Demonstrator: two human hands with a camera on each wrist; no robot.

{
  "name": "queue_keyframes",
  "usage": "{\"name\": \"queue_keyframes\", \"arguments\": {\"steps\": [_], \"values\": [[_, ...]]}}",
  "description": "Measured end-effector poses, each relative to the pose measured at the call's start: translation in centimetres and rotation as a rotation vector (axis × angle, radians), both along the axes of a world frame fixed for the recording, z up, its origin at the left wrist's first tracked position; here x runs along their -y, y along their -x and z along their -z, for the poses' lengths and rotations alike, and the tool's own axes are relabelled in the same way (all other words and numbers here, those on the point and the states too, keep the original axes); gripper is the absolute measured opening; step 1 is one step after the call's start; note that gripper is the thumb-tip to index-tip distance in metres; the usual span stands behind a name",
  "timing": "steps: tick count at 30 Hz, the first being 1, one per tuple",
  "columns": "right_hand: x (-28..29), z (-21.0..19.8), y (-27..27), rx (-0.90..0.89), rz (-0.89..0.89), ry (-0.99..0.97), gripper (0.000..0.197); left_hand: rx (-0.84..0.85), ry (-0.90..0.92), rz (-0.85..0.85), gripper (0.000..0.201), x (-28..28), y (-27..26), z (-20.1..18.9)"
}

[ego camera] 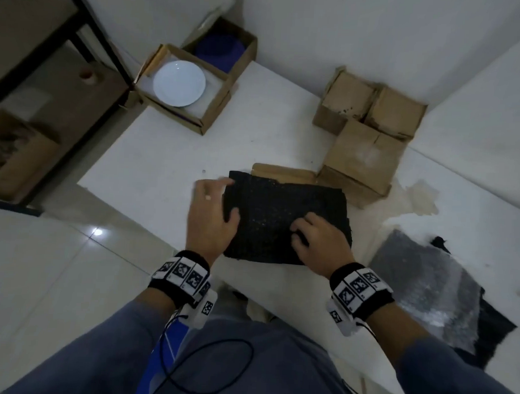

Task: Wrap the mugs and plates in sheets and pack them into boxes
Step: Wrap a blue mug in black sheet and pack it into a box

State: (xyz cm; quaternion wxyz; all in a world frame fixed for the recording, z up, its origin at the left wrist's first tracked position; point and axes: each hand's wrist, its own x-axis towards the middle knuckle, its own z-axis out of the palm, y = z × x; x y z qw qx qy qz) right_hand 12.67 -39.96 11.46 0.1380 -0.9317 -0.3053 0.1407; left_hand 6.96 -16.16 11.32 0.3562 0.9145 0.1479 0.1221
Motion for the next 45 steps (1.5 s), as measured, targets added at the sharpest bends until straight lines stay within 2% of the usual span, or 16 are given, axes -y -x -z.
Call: {"name": "queue_keyframes", "arguments": {"steps": [2, 4, 6, 7, 13, 17, 19, 27, 31, 33, 37, 40, 45], "values": [[-0.3, 0.0, -1.6, 0.02, 0.03, 0.075, 0.036, -0.048, -0.113, 0.338, 0.044, 0.6, -1.4, -0.4], [-0.9, -0.1, -2.7, -0.032, 0.003, 0.273, 0.06, -0.252, -0.202, 0.602, 0.049, 1.2, -3.0, 0.2], [-1.4, 0.2, -3.1, -0.064, -0.015, 0.397, 0.074, -0.433, -0.316, 0.715, 0.062, 1.5, -4.3, 1.3], [-1.6, 0.5, -3.1, -0.067, -0.016, 0.418, 0.076, -0.465, -0.35, 0.739, 0.066, 1.6, -4.6, 1.7], [-1.4, 1.2, -2.4, 0.004, 0.021, 0.473, 0.076, -0.439, -0.412, 0.691, 0.074, 1.8, -3.9, 3.0], [-1.8, 1.3, -2.5, -0.006, -0.01, 0.521, 0.062, -0.483, -0.48, 0.712, 0.057, 2.6, -4.0, 3.3], [-2.2, 1.5, -2.8, -0.054, -0.049, 0.511, 0.052, -0.53, -0.444, 0.74, 0.054, 3.0, -4.3, 3.5], [-3.0, 1.3, -3.7, -0.128, -0.069, 0.506, 0.044, -0.564, -0.339, 0.733, 0.053, 2.8, -5.0, 4.1], [-2.7, 0.2, -3.9, -0.048, -0.057, 0.483, 0.031, -0.428, -0.29, 0.721, 0.066, 1.9, -4.7, 3.4], [-2.9, 0.0, -3.8, -0.022, -0.035, 0.461, 0.044, -0.38, -0.276, 0.745, 0.073, 2.0, -4.5, 3.2], [-2.8, 1.9, -3.3, -0.079, -0.082, 0.462, 0.077, -0.537, -0.259, 0.737, 0.084, 2.7, -4.8, 3.6], [-2.5, 2.4, -3.4, -0.044, -0.085, 0.436, 0.079, -0.561, -0.295, 0.704, 0.082, 3.1, -4.7, 3.7], [-2.5, 2.4, -3.5, -0.074, -0.074, 0.433, 0.066, -0.554, -0.472, 0.699, 0.089, 4.4, -5.1, 4.1]]}}
